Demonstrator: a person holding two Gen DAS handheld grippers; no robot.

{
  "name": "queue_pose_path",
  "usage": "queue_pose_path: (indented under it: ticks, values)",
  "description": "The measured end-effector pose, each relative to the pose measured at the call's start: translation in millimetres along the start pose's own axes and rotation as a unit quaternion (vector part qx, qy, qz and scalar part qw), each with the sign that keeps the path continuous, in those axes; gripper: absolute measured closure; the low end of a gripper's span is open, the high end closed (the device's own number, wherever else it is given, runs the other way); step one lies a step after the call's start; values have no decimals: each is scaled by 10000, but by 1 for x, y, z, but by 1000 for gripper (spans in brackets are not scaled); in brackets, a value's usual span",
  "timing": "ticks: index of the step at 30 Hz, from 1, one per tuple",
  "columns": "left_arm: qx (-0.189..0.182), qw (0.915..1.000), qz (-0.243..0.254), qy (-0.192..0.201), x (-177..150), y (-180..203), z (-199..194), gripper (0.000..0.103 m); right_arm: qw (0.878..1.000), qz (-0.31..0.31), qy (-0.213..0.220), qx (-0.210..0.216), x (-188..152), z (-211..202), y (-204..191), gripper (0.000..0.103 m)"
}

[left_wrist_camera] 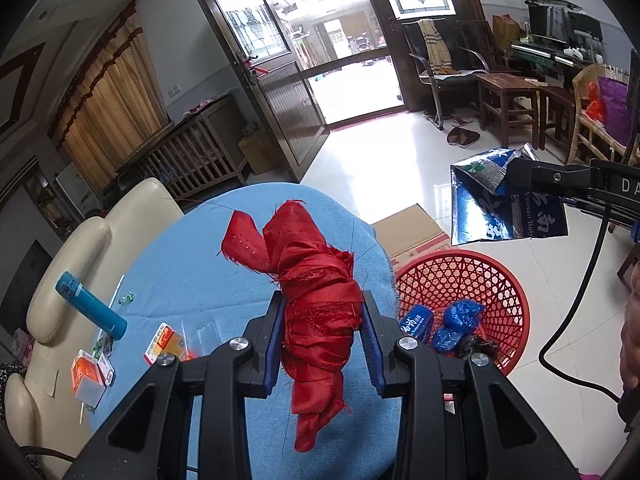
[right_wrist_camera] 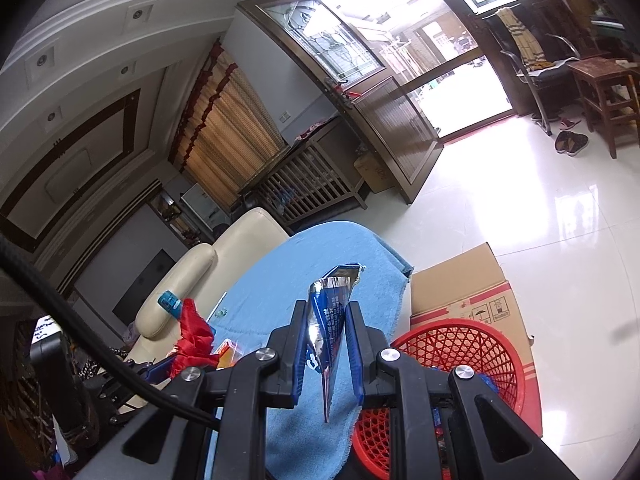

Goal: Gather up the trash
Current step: 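Carry the red mesh in the left tool while the right tool carries the packet over the wastebasket, then open the right tool to drop the packet while the left tool drops the red mesh into the wastebasket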

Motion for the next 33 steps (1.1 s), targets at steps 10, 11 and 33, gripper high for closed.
queue_pose_path:
  ticks: [10, 11, 33]
  values:
    - [-217, 9996, 2, -166, 5, 11, 14, 66, 9999, 113, -21, -72, 4, -2, 11, 83]
    - [-238, 9996, 26, -179, 6, 13, 15, 66, 9999, 124, -30, -77, 4, -1, 12, 83]
    - [-1292, 9882, -105, -814, -8, 32, 51, 64, 9937, 316, -561, -919, -7, 26, 43, 83]
Point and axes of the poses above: each gripper's, at about its wrist camera, not at the fingertips, and z roughly the way its jaws point, y to its right, x to its top, the point moved 4 cm from there along z, roughly the way its jaws point, and after that the axes turned 12 degrees about -x, right-handed, at the moved point
